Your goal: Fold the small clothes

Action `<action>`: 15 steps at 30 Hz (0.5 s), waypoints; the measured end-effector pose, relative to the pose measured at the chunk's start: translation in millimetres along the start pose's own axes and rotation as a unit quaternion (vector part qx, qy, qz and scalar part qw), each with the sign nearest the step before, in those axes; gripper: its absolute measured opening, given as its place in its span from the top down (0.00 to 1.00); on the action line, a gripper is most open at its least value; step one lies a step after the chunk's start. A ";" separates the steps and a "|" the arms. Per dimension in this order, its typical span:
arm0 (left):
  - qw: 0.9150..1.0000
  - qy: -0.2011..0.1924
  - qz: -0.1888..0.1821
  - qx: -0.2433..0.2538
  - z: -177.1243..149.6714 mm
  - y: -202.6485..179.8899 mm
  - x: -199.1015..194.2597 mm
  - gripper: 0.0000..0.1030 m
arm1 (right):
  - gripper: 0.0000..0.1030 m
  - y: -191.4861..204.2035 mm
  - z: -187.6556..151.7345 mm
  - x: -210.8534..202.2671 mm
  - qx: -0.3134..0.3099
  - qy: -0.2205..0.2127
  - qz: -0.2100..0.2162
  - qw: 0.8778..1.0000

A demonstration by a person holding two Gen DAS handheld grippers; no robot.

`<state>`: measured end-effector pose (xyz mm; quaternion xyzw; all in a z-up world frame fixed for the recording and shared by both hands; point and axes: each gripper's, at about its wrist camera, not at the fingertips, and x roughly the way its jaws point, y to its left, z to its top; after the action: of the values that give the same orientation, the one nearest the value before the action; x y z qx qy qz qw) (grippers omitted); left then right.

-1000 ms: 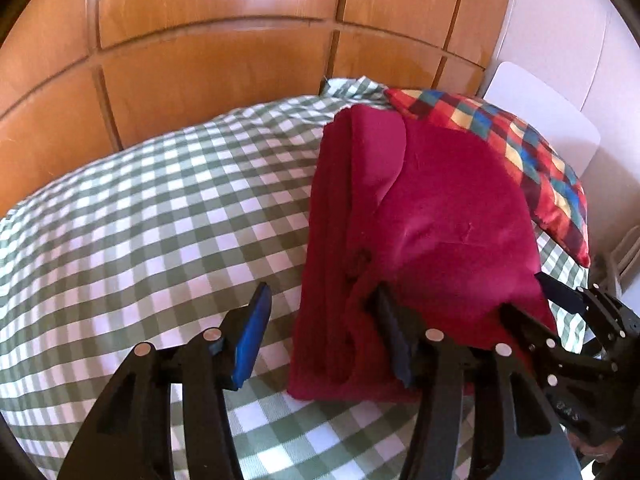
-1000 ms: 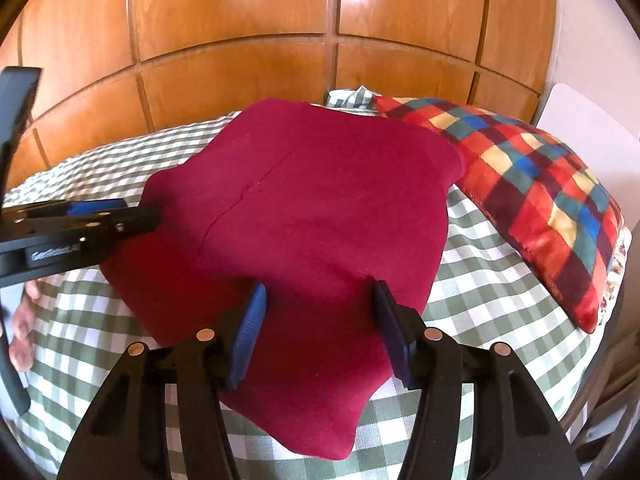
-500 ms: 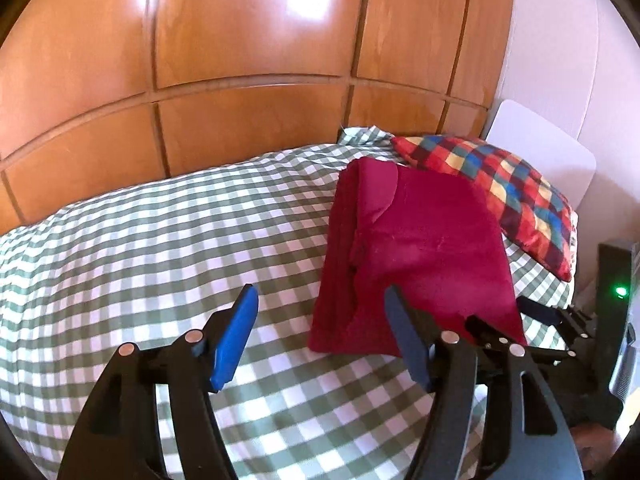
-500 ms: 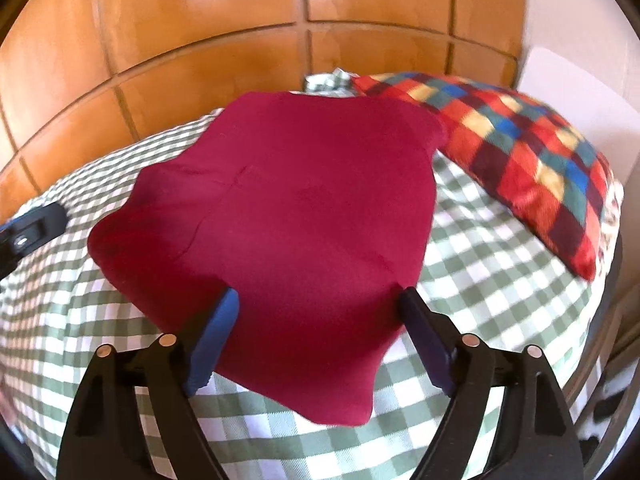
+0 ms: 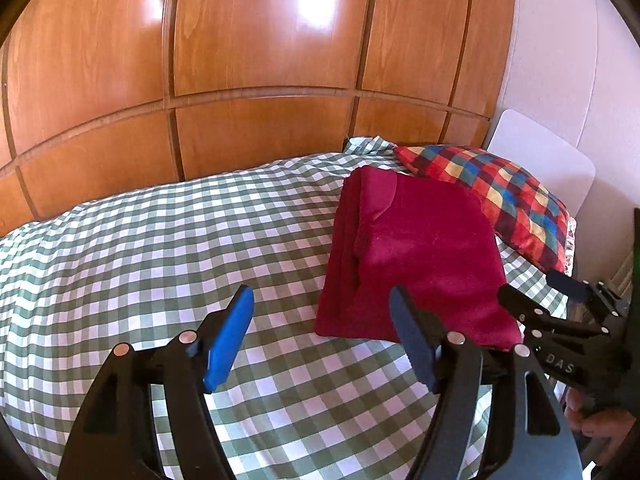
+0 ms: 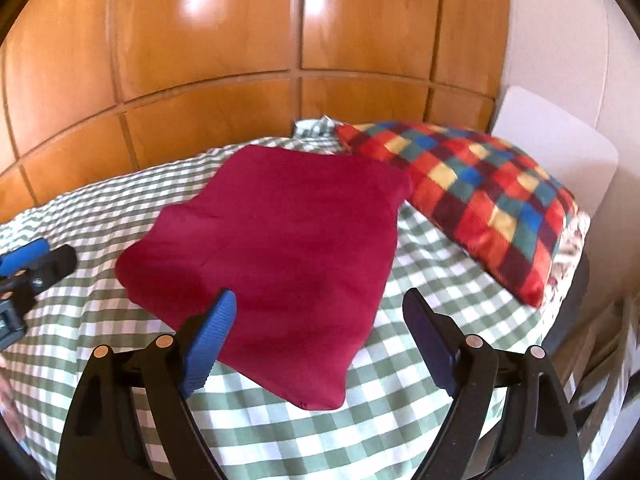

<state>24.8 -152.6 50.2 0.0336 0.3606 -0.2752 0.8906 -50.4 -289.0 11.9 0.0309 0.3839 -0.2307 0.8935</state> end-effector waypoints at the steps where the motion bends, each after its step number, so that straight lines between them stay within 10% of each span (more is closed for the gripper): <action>1: 1.000 0.004 0.002 0.002 -0.4 -1.3 2.9 0.32 | 0.18 1.7 -2.8 9.5 -0.005 0.017 0.001 1.000; 6: 1.000 0.006 -0.003 0.004 -2.3 -3.8 3.6 0.26 | 0.18 0.7 -13.9 40.8 0.020 0.096 0.008 0.995; 15: 0.997 -0.021 0.062 -0.030 -11.6 18.5 -18.6 0.03 | 0.05 -2.2 6.5 -21.3 0.101 0.008 -0.032 0.994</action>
<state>16.1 -125.3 51.4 0.0234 0.3470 -0.2087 0.9140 -59.7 -284.2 31.6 0.1109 0.3664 -0.2966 0.8749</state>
